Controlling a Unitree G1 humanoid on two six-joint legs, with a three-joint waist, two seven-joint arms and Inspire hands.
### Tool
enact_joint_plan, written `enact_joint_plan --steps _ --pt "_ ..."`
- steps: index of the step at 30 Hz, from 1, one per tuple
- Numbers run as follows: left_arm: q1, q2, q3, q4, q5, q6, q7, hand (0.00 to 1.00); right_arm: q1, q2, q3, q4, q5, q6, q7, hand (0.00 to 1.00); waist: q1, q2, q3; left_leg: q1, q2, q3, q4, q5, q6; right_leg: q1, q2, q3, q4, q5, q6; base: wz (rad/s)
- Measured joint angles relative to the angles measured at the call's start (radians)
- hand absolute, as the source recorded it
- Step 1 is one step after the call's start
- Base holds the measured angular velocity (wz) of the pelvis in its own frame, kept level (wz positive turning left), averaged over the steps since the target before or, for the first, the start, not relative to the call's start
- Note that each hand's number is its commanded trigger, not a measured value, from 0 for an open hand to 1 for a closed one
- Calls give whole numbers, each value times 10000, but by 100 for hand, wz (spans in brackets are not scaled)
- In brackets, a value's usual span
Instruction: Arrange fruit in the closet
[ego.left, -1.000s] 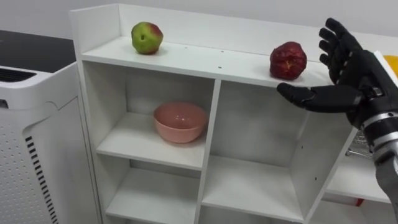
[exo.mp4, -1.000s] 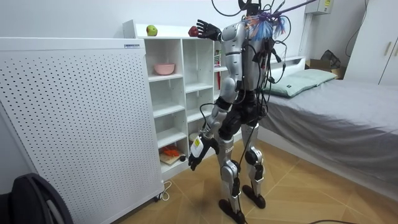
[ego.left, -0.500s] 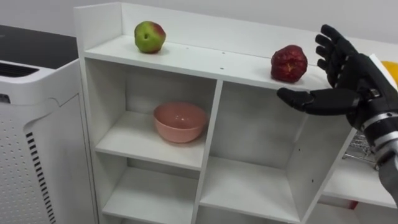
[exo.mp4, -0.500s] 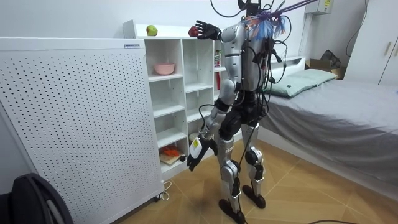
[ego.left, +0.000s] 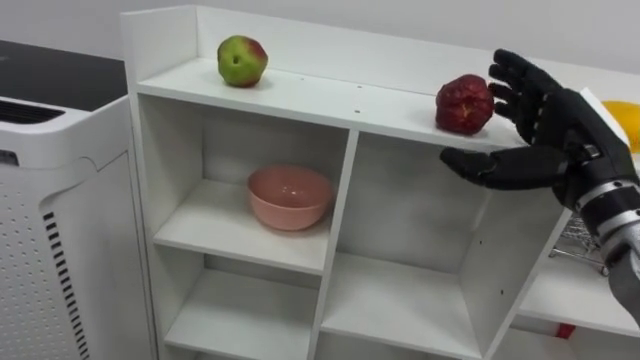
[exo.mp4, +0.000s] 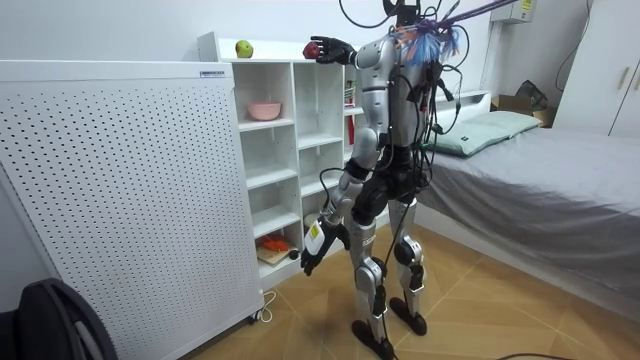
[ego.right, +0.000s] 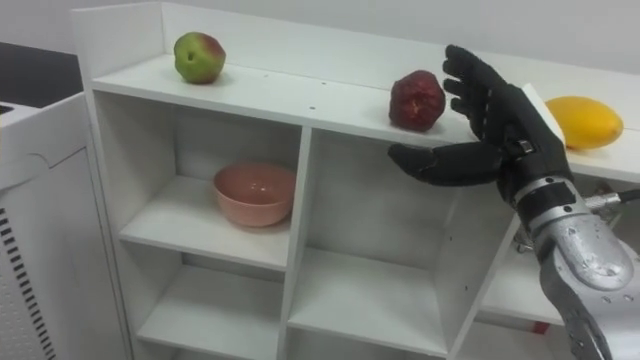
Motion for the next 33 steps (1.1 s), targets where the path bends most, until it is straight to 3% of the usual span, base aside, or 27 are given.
enact_joint_plan --steps 17,27,30,33 --pt "49 87 -423 2 -84 197 -253 0 -584 38 432 -190 12 17 -193 100 114 -3 44 0 -12 -85 -28 -1 1 25 -8 -234 0 0 0 3" --pt "-57 98 -578 1 -178 198 -77 0 -583 76 627 -689 -54 23 -190 100 78 127 130 -68 -4 -55 -19 -5 5 -19 -6 -234 -3 0 0 1" --pt "-76 101 -574 1 -179 193 -121 0 -412 211 724 -1342 -154 141 9 100 44 239 117 -62 -3 0 -20 -5 5 -37 -8 -199 -7 0 0 -4" --pt "-90 97 -575 2 -188 183 -157 0 -13 394 775 -2258 -148 210 191 100 50 344 54 -44 1 -1 -22 -5 4 -30 -8 -168 -8 0 0 0"
